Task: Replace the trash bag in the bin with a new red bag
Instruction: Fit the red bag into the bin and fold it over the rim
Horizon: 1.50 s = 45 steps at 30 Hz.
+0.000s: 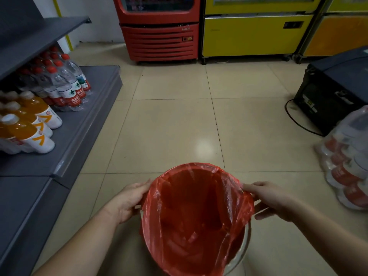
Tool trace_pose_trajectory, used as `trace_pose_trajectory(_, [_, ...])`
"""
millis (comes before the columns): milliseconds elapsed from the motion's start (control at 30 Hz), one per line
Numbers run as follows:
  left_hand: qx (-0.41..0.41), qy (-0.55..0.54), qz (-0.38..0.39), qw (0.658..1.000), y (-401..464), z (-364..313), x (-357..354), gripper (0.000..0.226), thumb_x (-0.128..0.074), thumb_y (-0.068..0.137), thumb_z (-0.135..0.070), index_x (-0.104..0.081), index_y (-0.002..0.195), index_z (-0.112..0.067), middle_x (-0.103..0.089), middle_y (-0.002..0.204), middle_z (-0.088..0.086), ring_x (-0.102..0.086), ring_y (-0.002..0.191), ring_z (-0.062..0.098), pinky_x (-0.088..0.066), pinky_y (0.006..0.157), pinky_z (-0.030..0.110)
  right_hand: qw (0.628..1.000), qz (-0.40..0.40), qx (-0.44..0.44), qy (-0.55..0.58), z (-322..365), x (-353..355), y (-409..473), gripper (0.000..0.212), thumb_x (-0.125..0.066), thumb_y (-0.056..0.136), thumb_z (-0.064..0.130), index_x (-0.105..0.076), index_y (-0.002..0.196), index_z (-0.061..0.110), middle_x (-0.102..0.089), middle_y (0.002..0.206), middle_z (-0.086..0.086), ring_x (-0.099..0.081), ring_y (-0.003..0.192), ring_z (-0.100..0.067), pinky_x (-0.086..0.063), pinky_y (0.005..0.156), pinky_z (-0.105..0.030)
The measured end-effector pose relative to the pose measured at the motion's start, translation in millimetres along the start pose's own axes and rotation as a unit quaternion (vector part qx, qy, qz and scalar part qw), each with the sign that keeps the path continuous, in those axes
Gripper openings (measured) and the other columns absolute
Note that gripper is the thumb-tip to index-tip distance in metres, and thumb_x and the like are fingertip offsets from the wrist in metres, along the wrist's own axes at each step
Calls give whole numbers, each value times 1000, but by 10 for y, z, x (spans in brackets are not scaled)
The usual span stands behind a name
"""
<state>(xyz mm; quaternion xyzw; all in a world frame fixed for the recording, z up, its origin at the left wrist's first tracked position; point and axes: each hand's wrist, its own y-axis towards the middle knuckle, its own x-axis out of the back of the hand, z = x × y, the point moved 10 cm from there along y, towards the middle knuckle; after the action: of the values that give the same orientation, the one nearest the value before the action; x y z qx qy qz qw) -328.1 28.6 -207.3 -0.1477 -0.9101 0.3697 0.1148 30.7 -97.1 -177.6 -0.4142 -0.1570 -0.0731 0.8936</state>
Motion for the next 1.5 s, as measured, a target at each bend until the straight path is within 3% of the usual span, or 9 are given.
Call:
trace_pose_trajectory(100, [-19,6,-46,999,-276,46,77,49,-56,88,-64,-66,116,-26,-72,114,1,-62,110,24,-40,104,51,999,-37,-20,20,-152,20,-239,53,-62,82,61,-66,102,12,-71,99,-12,-71,74,-28,-62,61,-42])
trace_pose_trajectory(300, [-24,10,-87,996,-948,112,-11,70,-55,75,-77,-57,127,-30,-61,129,-1,-49,128,29,-28,108,62,957,-252,138,-29,5,222,-823,53,-77,69,59,-53,66,12,-56,63,-2,-48,54,-16,-35,48,-28])
trace_pose_trajectory(433, [-11,23,-51,998,-1216,183,-224,35,-57,91,-58,-63,90,-24,-66,93,-3,-54,112,28,-28,110,59,964,-216,131,-78,3,-8,-1032,64,-73,68,63,-58,47,4,-52,41,-3,-42,38,-11,-31,40,-21])
trace_pose_trajectory(633, [5,48,-97,994,-1261,284,-191,46,-58,94,-51,-62,123,-15,-68,98,6,-61,100,31,-41,94,49,954,-233,89,-166,43,-161,-1134,70,-54,50,86,-55,33,18,-43,31,4,-51,45,-20,-47,61,-34])
trace_pose_trajectory(767, [21,57,-124,990,-1189,332,-100,45,-59,93,-49,-64,122,-14,-71,108,9,-63,100,31,-41,86,46,952,-251,73,-157,-34,-220,-1068,63,-64,55,74,-61,42,12,-60,47,2,-63,58,-23,-55,73,-42])
trace_pose_trajectory(933, [-15,104,-174,979,-1136,269,-23,27,-63,94,-35,-68,95,-9,-73,94,9,-66,86,26,-48,72,36,965,-230,118,35,-115,-256,-1048,26,-74,78,19,-61,59,7,-53,46,-5,-43,39,-15,-39,36,-26])
trace_pose_trajectory(1033, [-27,107,-189,976,-1118,263,4,25,-64,94,-29,-71,85,-6,-75,83,10,-68,73,23,-43,54,28,968,-192,94,128,-298,-272,-1023,23,-71,84,19,-59,70,7,-61,64,-13,-60,59,-23,-61,59,-47])
trace_pose_trajectory(1133, [-21,91,-176,980,-1114,289,-15,27,-64,93,-29,-70,83,-5,-75,78,12,-69,72,26,-47,61,33,964,-121,75,225,-437,-329,-1006,18,-66,91,12,-53,81,4,-66,83,-25,-66,75,-31,-62,70,-48])
trace_pose_trajectory(1500, [-20,79,-159,984,-1063,331,-18,28,-64,94,-36,-71,90,-10,-77,84,10,-70,83,28,-54,79,43,967,-65,46,242,-765,-416,-788,16,-50,100,9,-52,88,-2,-64,77,-27,-66,53,-25,-59,49,-32])
